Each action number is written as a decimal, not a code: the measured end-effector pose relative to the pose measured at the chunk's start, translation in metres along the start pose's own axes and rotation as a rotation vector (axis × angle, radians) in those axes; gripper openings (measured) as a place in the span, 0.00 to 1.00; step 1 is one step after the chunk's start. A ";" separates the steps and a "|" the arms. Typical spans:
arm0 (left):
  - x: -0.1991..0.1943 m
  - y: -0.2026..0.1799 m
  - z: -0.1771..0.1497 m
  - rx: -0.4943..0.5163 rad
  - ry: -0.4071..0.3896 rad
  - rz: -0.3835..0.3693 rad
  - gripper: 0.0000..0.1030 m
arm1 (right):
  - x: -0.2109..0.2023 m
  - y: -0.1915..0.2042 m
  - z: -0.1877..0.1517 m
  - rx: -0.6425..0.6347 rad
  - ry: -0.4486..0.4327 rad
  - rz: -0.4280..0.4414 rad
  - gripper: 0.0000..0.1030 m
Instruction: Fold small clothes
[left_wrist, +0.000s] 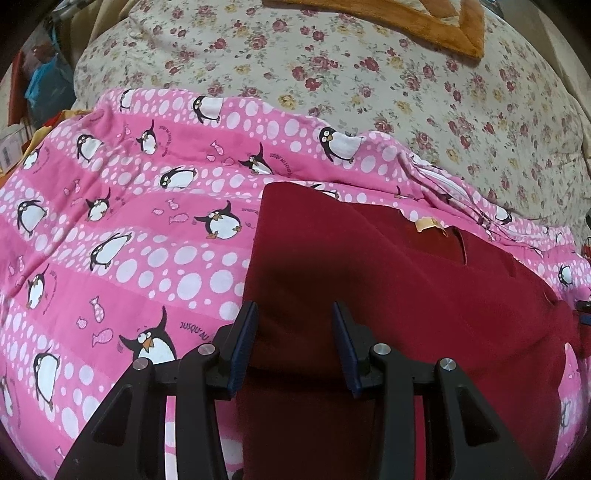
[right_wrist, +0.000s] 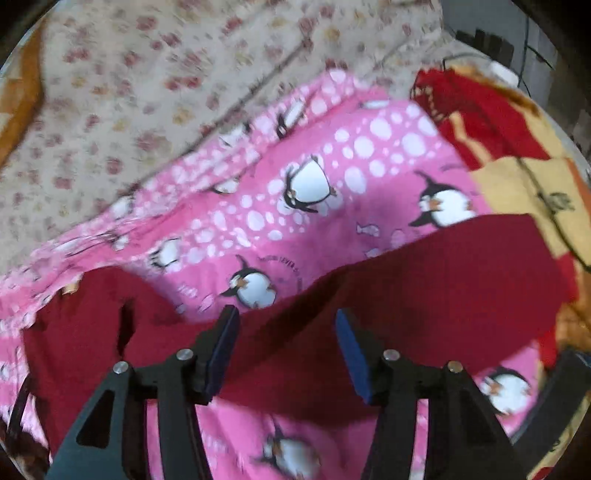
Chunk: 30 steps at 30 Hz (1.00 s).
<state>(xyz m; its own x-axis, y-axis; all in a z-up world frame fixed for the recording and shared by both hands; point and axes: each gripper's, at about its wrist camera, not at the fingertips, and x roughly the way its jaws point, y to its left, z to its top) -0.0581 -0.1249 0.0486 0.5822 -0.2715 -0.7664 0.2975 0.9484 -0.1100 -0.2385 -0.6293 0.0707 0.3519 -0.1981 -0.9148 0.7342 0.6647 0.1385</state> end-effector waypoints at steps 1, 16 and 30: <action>0.000 0.000 0.001 0.000 -0.002 0.002 0.20 | 0.007 -0.002 0.001 0.012 0.007 -0.003 0.56; -0.008 0.017 0.007 -0.074 -0.039 0.009 0.20 | -0.130 0.110 -0.025 -0.325 -0.325 0.371 0.06; -0.017 0.042 0.017 -0.189 -0.058 -0.093 0.20 | -0.043 0.244 -0.167 -0.784 -0.013 0.322 0.21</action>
<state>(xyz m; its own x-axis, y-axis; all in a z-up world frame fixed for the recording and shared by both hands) -0.0431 -0.0833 0.0676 0.6029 -0.3626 -0.7107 0.2078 0.9314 -0.2989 -0.1713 -0.3380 0.0802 0.4847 0.0815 -0.8709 -0.0167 0.9963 0.0840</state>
